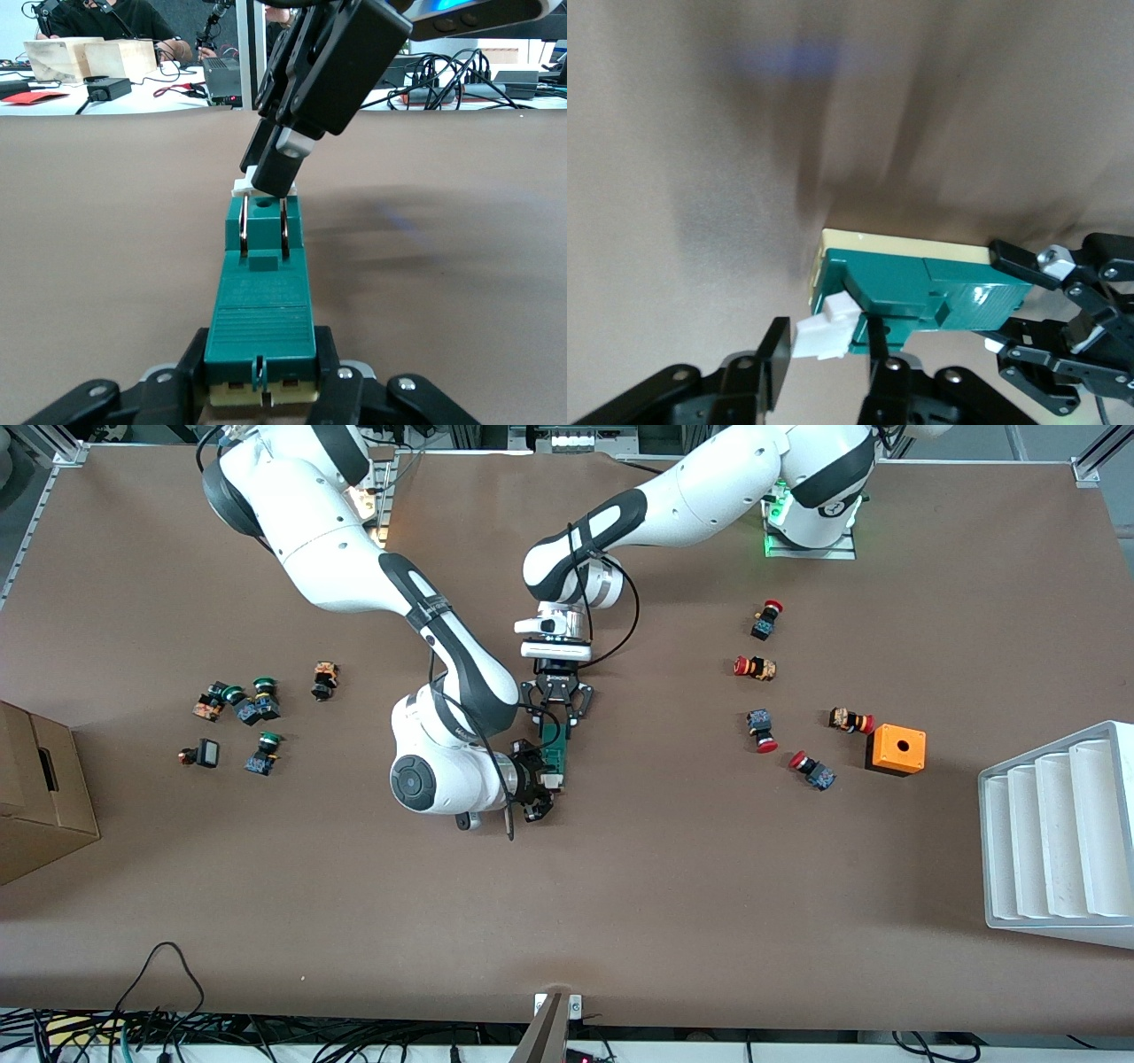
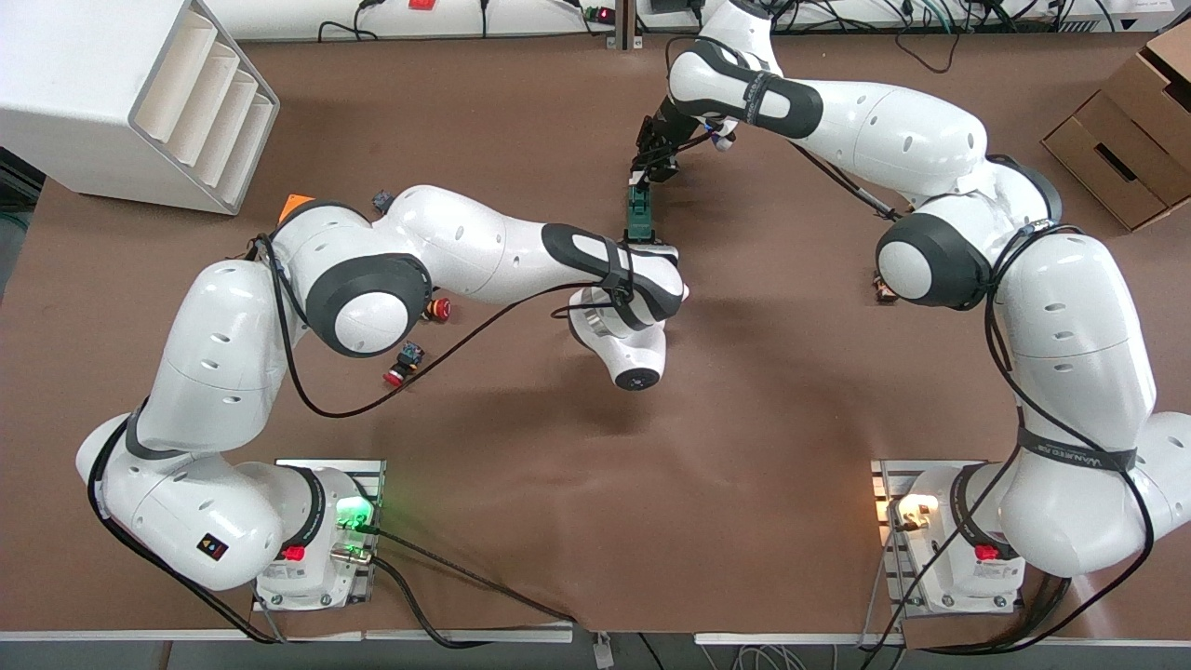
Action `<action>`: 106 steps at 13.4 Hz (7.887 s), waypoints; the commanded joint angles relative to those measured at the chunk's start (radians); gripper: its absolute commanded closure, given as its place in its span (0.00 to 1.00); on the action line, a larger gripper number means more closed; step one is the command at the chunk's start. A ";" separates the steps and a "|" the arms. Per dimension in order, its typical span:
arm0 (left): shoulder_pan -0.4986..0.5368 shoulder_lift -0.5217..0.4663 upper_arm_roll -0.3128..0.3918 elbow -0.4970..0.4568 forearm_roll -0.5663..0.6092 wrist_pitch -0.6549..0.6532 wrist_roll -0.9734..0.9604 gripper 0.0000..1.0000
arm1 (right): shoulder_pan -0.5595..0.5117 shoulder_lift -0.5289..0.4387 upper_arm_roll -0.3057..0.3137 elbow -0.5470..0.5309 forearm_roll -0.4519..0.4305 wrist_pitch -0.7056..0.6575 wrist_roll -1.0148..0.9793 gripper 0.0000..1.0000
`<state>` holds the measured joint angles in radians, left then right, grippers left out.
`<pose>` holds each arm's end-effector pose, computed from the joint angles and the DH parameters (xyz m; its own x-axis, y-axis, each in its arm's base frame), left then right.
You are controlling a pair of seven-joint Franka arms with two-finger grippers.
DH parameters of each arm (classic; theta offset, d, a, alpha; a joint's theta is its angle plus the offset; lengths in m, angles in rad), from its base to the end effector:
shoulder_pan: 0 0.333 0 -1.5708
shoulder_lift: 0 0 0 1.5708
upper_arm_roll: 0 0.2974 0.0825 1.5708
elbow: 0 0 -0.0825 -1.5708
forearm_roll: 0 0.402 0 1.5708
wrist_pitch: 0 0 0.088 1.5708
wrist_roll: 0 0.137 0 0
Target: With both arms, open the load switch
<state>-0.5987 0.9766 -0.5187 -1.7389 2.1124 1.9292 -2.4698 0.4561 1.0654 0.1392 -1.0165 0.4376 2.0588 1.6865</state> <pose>0.3691 -0.5419 0.0355 0.4033 0.0008 0.9151 -0.0329 -0.9993 0.0154 0.6479 0.4385 0.1564 0.1386 -0.8743 -0.4651 -0.9648 -0.2252 0.1359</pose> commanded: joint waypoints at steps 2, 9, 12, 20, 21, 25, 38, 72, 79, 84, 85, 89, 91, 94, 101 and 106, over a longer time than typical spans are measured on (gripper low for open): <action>-0.006 0.043 0.003 0.039 0.055 0.024 -0.023 0.86 | 0.016 0.015 0.003 0.013 -0.019 -0.046 0.032 0.63; -0.006 0.044 0.003 0.058 0.055 0.024 -0.023 0.90 | 0.018 -0.039 0.005 -0.046 -0.020 -0.058 0.030 0.63; -0.006 0.044 0.000 0.068 0.055 0.024 -0.021 0.90 | 0.018 -0.071 0.005 -0.082 -0.022 -0.054 0.029 0.63; -0.006 0.044 -0.003 0.070 0.054 0.024 -0.023 0.90 | 0.010 -0.133 0.005 -0.145 -0.036 -0.060 0.021 0.63; -0.006 0.044 -0.003 0.070 0.054 0.024 -0.023 0.90 | 0.010 -0.142 0.005 -0.152 -0.036 -0.062 0.018 0.63; -0.007 0.042 -0.004 0.071 0.054 0.024 -0.023 0.90 | 0.010 -0.159 0.005 -0.168 -0.037 -0.062 0.013 0.63; -0.009 0.044 -0.004 0.070 0.054 0.024 -0.024 0.90 | 0.024 -0.220 0.010 -0.270 -0.059 -0.055 0.012 0.70; -0.009 0.039 -0.004 0.068 0.054 0.024 -0.023 0.35 | -0.060 -0.393 0.000 -0.324 -0.111 -0.065 -0.181 0.01; 0.031 -0.036 -0.032 0.021 0.031 0.033 0.031 0.00 | -0.186 -0.652 -0.107 -0.503 -0.109 -0.160 -0.887 0.01; 0.106 -0.131 -0.112 -0.051 -0.046 0.043 0.146 0.00 | -0.280 -0.852 -0.145 -0.669 -0.178 -0.193 -1.313 0.01; 0.120 -0.151 -0.130 -0.054 -0.086 0.054 0.182 0.00 | -0.284 -0.892 -0.153 -0.703 -0.204 -0.195 -1.376 0.01; 0.226 -0.255 -0.275 -0.004 -0.421 0.057 0.522 0.00 | -0.316 -1.012 -0.171 -0.804 -0.322 -0.195 -1.602 0.01; 0.237 -0.315 -0.288 0.102 -0.687 0.059 0.743 0.00 | -0.338 -1.036 -0.174 -0.809 -0.333 -0.198 -1.681 0.00; 0.241 -0.358 -0.271 0.267 -0.989 0.047 1.025 0.00 | -0.341 -1.012 -0.187 -0.737 -0.399 -0.281 -1.688 0.00; 0.238 -0.557 0.113 0.360 -1.731 0.045 1.563 0.00 | -0.369 -0.995 -0.208 -0.725 -0.408 -0.275 -1.778 0.00; 0.238 -0.657 0.359 0.352 -2.008 -0.106 1.960 0.00 | -0.378 -0.995 -0.213 -0.703 -0.405 -0.281 -1.811 0.00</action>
<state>-0.3477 0.3764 -0.2430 -1.3633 0.1881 1.8773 -0.6685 0.0891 0.0603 -0.0790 -1.7595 0.0418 1.8005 -0.0964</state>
